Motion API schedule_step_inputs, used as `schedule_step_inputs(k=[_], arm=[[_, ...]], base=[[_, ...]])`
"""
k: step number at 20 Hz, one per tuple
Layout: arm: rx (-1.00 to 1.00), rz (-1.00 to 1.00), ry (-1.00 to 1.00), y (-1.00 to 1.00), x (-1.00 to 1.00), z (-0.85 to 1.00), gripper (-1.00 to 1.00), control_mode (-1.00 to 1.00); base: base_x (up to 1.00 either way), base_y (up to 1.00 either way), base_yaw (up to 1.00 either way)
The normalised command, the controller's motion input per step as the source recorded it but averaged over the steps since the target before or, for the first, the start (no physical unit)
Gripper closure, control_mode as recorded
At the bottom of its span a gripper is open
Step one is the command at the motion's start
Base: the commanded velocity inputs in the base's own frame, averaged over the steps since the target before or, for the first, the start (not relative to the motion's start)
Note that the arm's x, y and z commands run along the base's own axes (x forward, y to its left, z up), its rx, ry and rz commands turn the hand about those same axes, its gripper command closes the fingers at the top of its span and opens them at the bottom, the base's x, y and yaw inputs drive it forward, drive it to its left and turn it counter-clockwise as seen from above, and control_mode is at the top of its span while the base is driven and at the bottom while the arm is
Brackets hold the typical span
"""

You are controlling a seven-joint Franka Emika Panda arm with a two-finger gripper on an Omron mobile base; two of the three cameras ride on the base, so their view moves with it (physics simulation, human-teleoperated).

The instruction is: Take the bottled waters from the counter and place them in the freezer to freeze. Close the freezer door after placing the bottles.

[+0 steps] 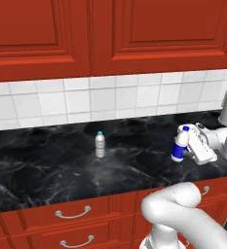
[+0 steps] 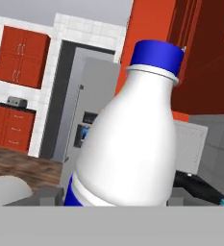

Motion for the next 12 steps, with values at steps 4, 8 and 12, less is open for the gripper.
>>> schedule_step_inputs(k=[4, 8, 12], arm=[[-0.01, 0.11, 0.00, 0.68, -0.53, 0.16, 1.00, -1.00], [0.10, 0.11, 0.00, 0.22, -0.17, 0.00, 1.00, -1.00], [0.06, 0.01, 0.00, 0.00, 0.00, 0.00, 1.00, -1.00]], base=[[0.00, 0.00, 0.00], [0.00, 0.00, 0.00], [0.00, 0.00, 0.00]])
